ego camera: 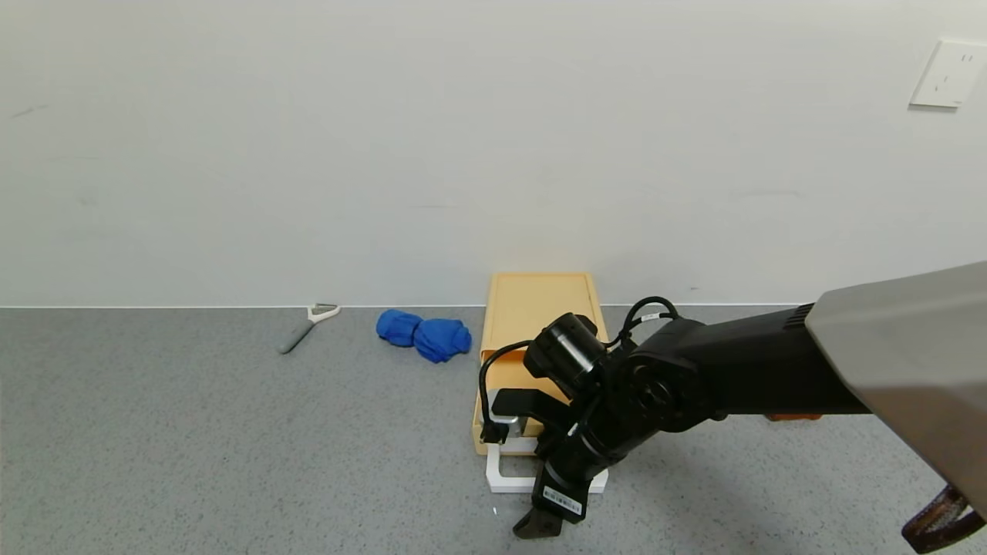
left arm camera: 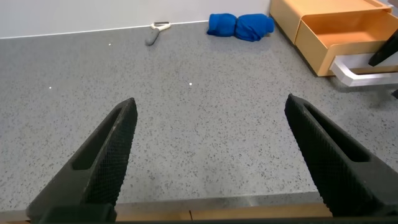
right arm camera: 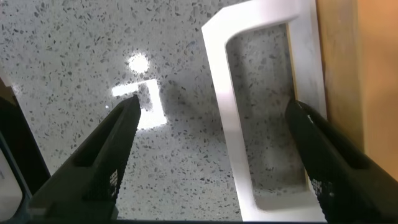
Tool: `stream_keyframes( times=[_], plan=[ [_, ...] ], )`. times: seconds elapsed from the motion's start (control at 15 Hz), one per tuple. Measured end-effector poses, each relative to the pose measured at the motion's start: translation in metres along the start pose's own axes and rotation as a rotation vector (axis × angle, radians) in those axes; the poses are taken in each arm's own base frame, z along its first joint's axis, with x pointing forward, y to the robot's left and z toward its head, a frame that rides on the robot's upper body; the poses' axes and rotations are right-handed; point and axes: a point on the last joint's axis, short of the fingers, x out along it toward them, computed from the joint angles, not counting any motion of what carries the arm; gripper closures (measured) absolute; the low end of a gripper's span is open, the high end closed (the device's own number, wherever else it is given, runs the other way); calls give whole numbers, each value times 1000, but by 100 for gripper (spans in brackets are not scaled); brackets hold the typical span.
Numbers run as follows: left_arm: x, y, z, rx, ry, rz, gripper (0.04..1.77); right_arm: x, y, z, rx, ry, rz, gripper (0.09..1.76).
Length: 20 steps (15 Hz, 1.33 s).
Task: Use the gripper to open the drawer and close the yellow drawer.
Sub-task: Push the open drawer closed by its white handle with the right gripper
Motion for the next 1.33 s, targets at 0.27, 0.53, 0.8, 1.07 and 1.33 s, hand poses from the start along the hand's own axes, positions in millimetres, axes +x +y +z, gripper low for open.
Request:
stream_keyframes(
  times=[0.27,0.53,0.8,1.07,1.33],
  plan=[
    [0,0,0,0,0,0,9,-2,-7,0,10,-8,-12,14],
    [0,0,0,0,0,0,9,-3,-18,3,20,-26,-31,14],
    [0,0,0,0,0,0,9,-5,-30,4,39,-25,-42,14],
    [0,0,0,0,0,0,9,-3,-44,6,53,-45,-66,14],
    [0,0,0,0,0,0,9,-4,-57,7,73,-43,-77,14]
  ],
)
